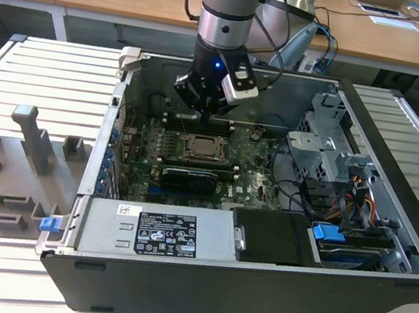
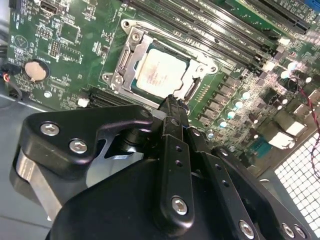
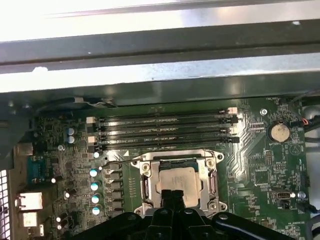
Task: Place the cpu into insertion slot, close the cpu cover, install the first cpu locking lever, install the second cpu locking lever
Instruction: 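Install the first cpu locking lever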
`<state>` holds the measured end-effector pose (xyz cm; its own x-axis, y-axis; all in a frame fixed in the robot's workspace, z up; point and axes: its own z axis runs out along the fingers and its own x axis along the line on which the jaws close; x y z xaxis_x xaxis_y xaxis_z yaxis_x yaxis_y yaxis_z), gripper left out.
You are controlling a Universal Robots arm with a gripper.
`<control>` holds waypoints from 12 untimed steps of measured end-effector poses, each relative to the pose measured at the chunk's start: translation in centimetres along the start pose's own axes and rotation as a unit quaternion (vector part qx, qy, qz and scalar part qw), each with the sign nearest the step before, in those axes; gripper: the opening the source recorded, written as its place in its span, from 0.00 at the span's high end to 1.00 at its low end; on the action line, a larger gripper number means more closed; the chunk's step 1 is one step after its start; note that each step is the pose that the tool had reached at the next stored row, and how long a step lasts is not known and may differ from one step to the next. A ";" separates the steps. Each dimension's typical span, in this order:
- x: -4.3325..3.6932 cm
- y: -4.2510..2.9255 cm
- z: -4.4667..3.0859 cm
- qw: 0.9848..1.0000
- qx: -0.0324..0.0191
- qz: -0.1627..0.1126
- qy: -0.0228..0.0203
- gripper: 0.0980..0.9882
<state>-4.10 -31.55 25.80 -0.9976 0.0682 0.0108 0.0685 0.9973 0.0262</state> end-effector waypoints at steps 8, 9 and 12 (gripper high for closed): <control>2.27 -0.16 0.02 1.000 -0.005 -0.001 -0.004 0.99; 2.75 -0.19 -0.02 1.000 -0.006 -0.001 -0.005 0.99; 4.24 -0.27 -0.30 1.000 -0.006 -0.001 -0.008 0.99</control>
<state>-8.34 -31.54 26.14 -0.9977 0.0674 -0.0060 0.0671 0.9970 0.0387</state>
